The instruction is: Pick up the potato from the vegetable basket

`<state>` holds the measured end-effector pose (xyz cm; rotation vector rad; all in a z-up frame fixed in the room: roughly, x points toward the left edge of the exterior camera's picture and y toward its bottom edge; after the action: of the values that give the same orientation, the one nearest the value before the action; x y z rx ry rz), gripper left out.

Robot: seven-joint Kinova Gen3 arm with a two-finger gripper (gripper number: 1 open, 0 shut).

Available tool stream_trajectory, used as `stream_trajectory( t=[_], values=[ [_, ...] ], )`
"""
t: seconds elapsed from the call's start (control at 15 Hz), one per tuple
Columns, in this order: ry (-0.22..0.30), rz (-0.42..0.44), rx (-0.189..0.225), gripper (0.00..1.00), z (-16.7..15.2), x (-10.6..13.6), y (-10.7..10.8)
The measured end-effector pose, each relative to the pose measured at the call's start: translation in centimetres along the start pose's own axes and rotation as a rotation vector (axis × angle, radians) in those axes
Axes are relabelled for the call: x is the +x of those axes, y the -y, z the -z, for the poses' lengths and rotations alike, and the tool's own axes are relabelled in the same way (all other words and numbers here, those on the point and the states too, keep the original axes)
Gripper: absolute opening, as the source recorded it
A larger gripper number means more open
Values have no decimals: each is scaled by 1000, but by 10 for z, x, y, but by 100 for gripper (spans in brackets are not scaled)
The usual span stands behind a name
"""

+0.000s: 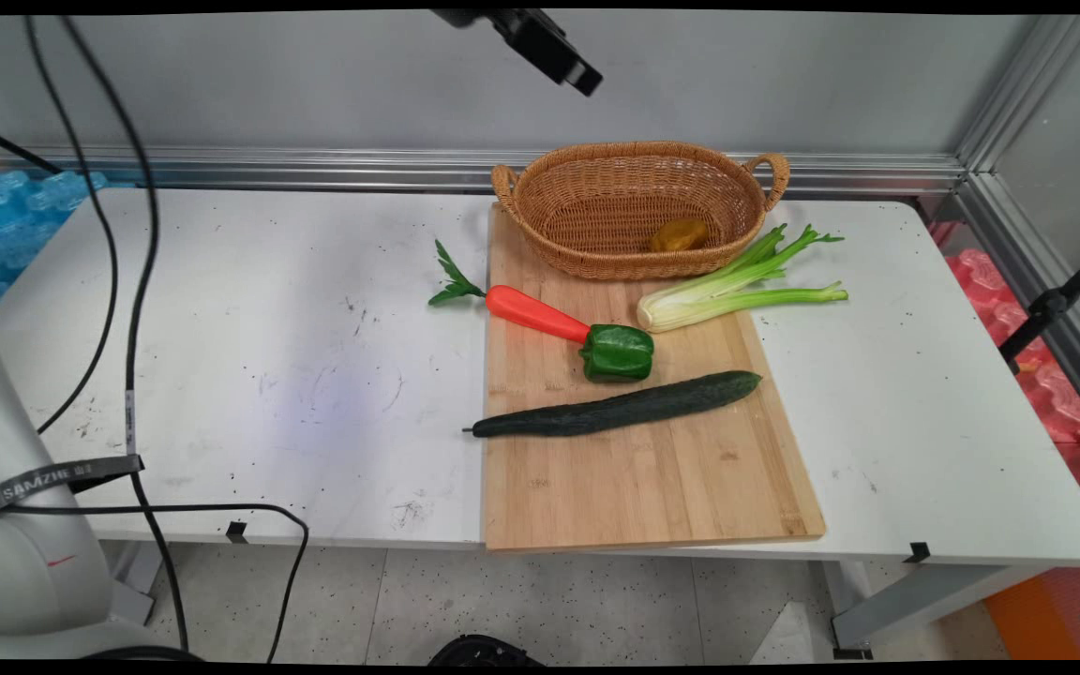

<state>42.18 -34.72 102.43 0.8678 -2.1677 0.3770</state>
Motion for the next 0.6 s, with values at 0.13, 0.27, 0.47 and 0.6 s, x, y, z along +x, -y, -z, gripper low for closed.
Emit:
stream_trajectory(
  t=[0.13,0.27,0.47,0.6],
  values=[
    [23,34,25,100,-28,4,7],
    [41,60,40,100,-51,8,12],
    [74,102,60,100,-93,14,19],
    [95,128,68,100,-120,17,23]
  ],
)
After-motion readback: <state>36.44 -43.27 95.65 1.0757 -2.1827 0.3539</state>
